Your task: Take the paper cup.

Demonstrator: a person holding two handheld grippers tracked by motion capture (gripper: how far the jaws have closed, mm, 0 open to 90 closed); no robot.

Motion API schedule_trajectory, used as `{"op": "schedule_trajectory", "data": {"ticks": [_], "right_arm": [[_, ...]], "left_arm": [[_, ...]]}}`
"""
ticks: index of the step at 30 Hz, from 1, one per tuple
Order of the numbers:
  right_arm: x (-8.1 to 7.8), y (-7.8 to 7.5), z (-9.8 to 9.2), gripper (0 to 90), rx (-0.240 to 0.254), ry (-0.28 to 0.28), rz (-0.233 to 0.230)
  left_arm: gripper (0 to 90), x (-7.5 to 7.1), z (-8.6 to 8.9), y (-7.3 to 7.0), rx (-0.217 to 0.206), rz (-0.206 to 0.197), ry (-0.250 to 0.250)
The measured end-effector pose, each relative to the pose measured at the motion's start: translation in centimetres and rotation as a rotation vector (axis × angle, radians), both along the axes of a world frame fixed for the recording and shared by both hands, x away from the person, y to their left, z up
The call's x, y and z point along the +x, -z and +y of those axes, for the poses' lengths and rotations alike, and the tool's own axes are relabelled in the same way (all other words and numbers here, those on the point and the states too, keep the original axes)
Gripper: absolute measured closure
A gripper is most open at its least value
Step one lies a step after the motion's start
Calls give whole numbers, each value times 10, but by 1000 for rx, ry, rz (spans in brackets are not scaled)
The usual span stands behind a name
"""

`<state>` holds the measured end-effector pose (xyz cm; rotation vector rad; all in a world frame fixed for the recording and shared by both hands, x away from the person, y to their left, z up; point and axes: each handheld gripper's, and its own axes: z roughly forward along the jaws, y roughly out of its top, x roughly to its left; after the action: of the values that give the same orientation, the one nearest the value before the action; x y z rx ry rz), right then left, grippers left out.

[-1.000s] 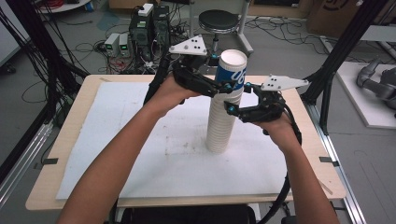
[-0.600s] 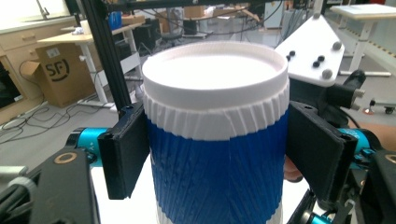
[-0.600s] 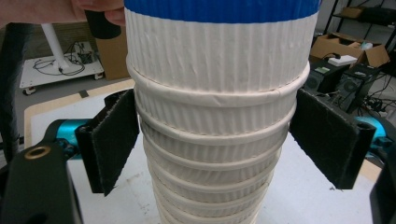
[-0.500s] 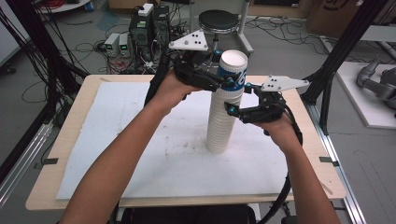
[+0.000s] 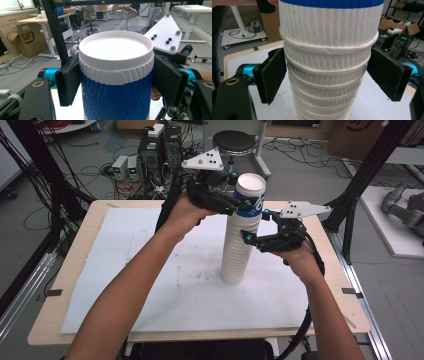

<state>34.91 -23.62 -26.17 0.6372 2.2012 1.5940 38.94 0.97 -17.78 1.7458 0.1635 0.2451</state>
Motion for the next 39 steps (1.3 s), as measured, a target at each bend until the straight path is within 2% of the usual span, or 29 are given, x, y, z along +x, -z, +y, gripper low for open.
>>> {"op": "schedule_trajectory", "data": {"ticks": [2,6,7,8,10,12,13,14,15,18,21,24,25,29,31,33,35,37,39], "right_arm": [[0,0,-1,170,-6,1,-4],[2,1,-1,169,3,5,7],[1,1,2,167,-2,1,-2],[1,1,2,167,-2,1,-2],[0,1,5,165,-2,8,-6],[1,1,7,161,10,20,-8],[3,1,7,150,45,10,-8],[3,1,7,150,45,10,-8],[3,-2,5,150,78,6,-22],[4,-3,6,157,68,2,-21],[4,-4,6,166,60,4,-23],[3,-4,7,167,57,4,-26],[3,-4,6,167,55,2,-25],[3,-4,5,163,59,2,-22],[0,-2,2,159,63,1,-28],[-1,0,-1,160,62,3,-28],[-3,3,-6,160,55,10,-28],[-4,4,-7,160,58,12,-24],[-8,8,-13,160,53,15,-19]], "left_arm": [[275,0,0,0,0,1,2],[257,0,-4,2,-56,8,-27],[173,0,-6,0,-68,20,-33],[173,1,-9,-1,-72,33,-32],[160,2,-14,-2,-41,35,-32],[169,2,-15,-3,-11,12,-59],[278,2,-14,-3,-21,9,-59],[278,3,-13,-3,-27,20,-47],[281,4,-13,-3,-28,21,-42],[283,3,-12,-4,-24,12,-48],[293,2,-8,-11,-87,0,-48],[294,1,-6,-19,-73,-4,-38],[292,0,-5,-22,-83,-5,-46],[291,-4,6,-37,-186,-26,-69],[291,-8,13,-45,-213,-33,-72],[291,-13,24,-55,-224,-69,-99],[292,-17,36,-64,-250,-87,-109],[292,-22,52,-70,-250,-106,-127],[292,-25,68,-70,-238,-108,-154]]}}
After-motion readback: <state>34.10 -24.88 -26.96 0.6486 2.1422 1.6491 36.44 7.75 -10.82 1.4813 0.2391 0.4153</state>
